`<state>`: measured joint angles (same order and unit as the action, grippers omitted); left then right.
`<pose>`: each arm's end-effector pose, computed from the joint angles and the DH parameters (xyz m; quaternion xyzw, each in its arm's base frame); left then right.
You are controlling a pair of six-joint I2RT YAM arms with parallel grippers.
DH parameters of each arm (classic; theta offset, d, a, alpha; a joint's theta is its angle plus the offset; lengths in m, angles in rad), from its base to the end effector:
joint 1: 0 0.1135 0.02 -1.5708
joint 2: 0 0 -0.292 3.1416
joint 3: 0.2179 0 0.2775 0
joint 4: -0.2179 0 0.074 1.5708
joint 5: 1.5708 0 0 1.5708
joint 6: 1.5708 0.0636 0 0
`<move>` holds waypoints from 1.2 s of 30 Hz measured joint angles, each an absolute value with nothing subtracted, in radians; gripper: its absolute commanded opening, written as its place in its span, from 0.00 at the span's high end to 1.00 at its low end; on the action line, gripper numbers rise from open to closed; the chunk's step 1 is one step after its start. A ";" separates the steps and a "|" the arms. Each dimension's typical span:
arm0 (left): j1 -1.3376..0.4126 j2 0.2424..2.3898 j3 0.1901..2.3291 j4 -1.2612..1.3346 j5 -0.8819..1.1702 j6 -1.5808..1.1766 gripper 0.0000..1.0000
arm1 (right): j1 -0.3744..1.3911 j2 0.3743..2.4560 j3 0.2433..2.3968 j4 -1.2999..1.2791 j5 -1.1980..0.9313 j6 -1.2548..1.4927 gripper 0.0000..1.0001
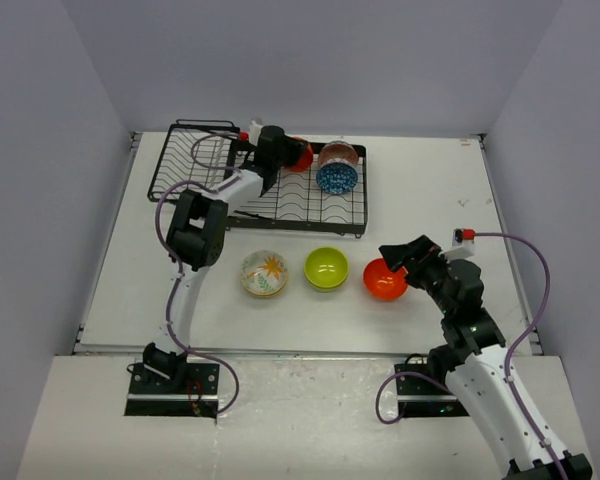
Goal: Unload the bowls from the dish rack
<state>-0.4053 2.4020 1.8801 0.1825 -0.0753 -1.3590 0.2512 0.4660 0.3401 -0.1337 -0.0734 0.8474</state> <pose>0.5809 -0.2440 0.1815 -0.3937 0.7148 -0.4261 0.3905 0.1618 0.0463 0.2349 0.2113 0.7638 0.3429 0.5044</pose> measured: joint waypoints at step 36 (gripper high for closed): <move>-0.387 2.364 1.625 0.655 0.006 -1.264 1.00 | 0.251 0.436 0.342 -0.126 -0.071 0.817 0.04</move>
